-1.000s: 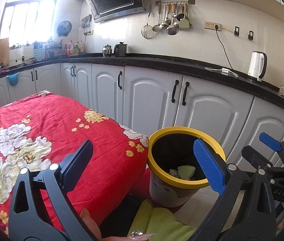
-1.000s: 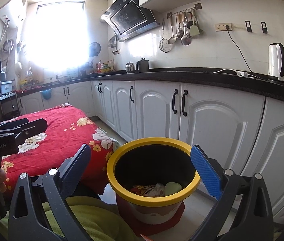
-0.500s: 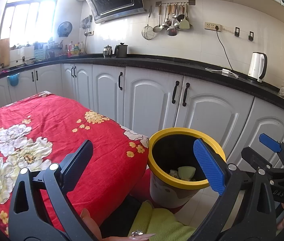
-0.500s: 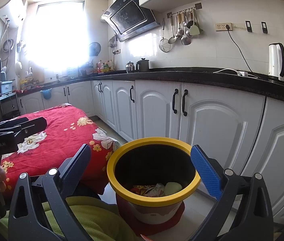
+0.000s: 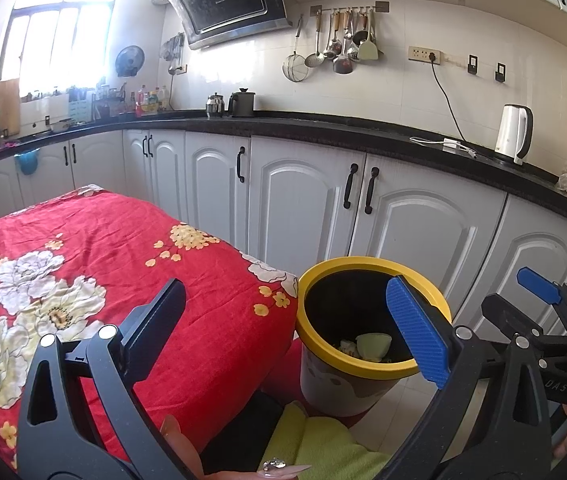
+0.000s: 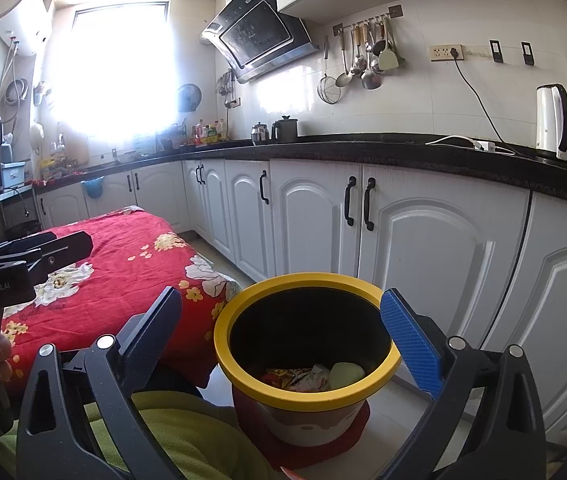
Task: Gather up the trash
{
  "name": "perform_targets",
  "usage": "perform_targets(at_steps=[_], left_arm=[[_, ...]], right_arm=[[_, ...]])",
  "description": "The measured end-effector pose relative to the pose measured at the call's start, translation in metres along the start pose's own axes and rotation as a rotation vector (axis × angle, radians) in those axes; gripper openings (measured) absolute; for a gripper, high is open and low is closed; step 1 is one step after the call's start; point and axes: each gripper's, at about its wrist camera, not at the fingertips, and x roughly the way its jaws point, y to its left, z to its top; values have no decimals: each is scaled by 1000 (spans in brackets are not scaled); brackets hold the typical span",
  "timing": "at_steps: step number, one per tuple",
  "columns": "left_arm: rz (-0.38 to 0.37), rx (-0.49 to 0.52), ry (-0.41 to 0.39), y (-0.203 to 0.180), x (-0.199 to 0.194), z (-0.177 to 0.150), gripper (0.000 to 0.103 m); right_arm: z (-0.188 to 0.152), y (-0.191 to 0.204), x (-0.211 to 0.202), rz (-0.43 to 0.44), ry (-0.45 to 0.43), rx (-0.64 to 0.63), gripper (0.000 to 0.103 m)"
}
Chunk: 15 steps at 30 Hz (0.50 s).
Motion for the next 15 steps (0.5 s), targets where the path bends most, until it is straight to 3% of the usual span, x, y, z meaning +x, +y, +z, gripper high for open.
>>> perform_targets(at_steps=[15], left_arm=[[-22, -16, 24, 4, 4, -1, 92]], right_arm=[[-1, 1, 2, 4, 6, -1, 97]])
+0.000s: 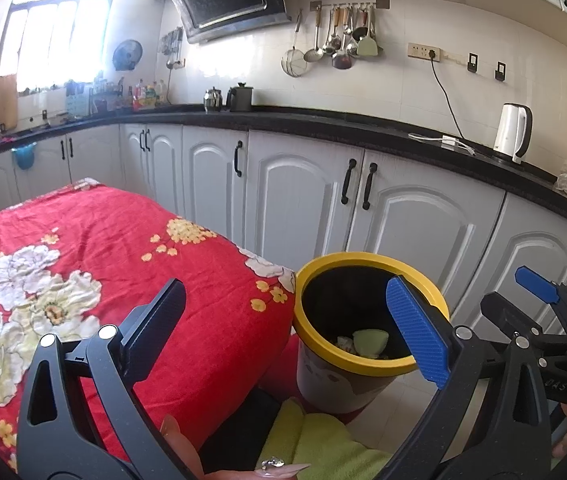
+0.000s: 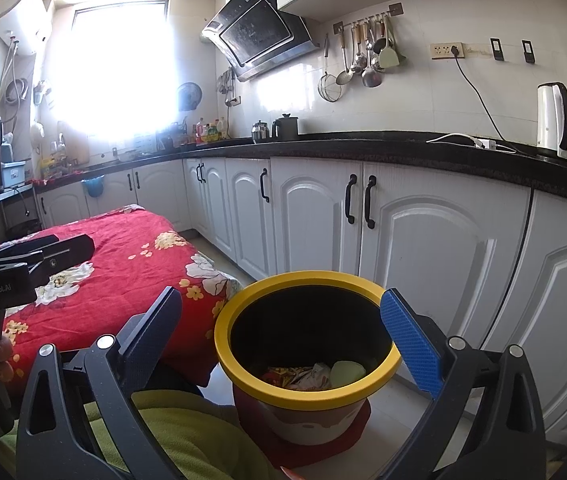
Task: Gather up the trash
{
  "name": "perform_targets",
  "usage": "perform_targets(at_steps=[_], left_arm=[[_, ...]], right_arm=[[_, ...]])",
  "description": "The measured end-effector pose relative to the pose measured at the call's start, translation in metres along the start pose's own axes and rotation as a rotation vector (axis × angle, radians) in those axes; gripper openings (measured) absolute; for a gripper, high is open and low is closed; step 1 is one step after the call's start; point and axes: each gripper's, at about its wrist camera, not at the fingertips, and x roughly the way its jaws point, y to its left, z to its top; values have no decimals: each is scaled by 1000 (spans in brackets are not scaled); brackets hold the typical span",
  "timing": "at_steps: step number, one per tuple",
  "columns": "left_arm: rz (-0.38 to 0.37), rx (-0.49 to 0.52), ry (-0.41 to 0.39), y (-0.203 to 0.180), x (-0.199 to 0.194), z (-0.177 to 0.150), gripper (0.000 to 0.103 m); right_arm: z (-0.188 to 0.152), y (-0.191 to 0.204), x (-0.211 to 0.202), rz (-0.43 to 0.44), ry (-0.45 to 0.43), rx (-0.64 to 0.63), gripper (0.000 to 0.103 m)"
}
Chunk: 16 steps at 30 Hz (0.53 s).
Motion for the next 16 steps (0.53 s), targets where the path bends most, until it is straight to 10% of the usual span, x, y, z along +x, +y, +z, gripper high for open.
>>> perform_targets(at_steps=[10, 16], left_arm=[[60, -152, 121, 72, -3, 3, 92], [525, -334, 159, 249, -77, -26, 92]], right_arm=[[25, 46, 32, 105, 46, -60, 97], [57, 220, 92, 491, 168, -150, 97]])
